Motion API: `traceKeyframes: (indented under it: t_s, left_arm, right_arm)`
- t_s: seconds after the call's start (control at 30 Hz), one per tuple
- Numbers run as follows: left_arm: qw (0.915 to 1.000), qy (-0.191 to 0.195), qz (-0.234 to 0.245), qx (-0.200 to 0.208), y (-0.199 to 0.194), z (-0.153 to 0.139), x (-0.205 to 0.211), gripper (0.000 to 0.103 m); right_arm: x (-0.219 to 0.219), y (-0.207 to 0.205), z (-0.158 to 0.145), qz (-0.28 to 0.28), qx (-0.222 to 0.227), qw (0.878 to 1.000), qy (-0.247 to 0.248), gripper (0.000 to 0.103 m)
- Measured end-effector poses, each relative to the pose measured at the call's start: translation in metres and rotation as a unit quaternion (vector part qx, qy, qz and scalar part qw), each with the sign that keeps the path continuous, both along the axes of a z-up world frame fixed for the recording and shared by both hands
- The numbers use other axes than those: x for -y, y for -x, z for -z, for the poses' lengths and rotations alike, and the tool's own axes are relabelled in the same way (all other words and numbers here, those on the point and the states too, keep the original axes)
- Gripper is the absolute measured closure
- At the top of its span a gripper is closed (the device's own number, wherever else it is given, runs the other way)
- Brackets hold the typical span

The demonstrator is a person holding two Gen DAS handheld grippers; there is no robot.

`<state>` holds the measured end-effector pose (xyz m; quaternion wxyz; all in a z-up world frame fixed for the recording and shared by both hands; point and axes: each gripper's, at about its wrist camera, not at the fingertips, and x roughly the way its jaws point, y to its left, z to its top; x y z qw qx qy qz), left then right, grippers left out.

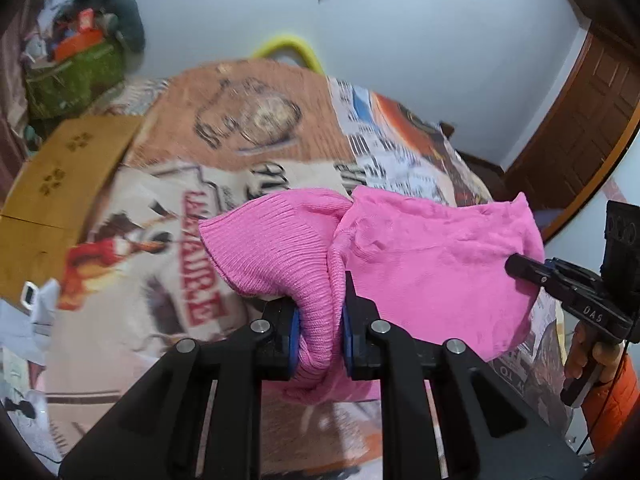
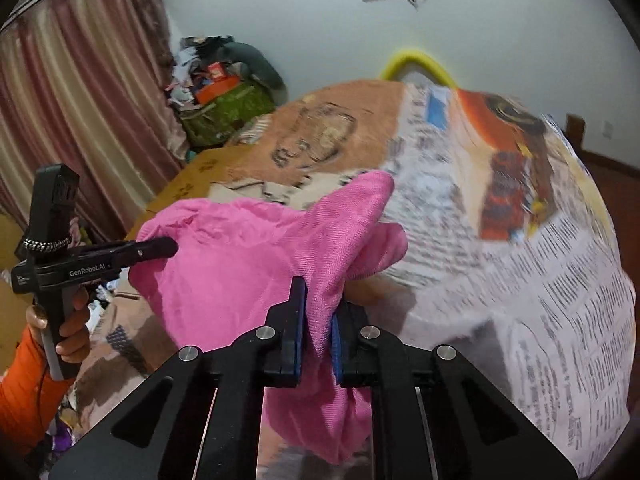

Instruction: Fold small clothes

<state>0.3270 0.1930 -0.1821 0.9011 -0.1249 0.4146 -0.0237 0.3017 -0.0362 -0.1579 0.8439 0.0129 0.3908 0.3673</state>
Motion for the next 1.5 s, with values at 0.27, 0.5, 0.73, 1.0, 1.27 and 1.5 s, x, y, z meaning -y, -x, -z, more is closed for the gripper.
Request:
traceKeyframes:
  t_s: [0.27,0.5,0.73,1.0,1.27,1.5]
  left_arm:
    - [0.9987,-0.014,-0.047,0.015,0.038,-0.02,-0.057,0.087]
    - [0.9963,-0.002,-0.086,-0.006,0.054,-0.006,-0.108,0.087]
    - [0.9927,0.012,-0.095,-0.073,0.024,0.045,-0.135,0.087]
    - [0.9869,-0.002,-0.099,-0.128,-0.027,0.109,-0.146,0.082]
    - [0.9844,-0.08,-0.102,-0.119,-0.026,0.095,-0.134,0.071]
    - [0.9877,-0.092,-0.12,-0.039,0.027,0.012,-0.122,0.069]
  right_arm:
    - [-0.055,0.019,-0.011,-0.034,0.008,0.999,-0.025,0.094]
    - [-0.103,0.024,0.002,-0.068,-0.012,0.997,-0.034,0.094]
    - [-0.131,0.005,0.032,-0.07,-0.05,0.996,-0.016,0.094]
    - [-0.139,-0.032,0.073,-0.049,-0.081,0.995,0.036,0.093]
    - [-0.131,-0.027,0.069,-0.037,-0.061,0.996,0.061,0.084]
    - [-0.106,0.004,0.008,-0.024,0.001,0.999,0.04,0.084]
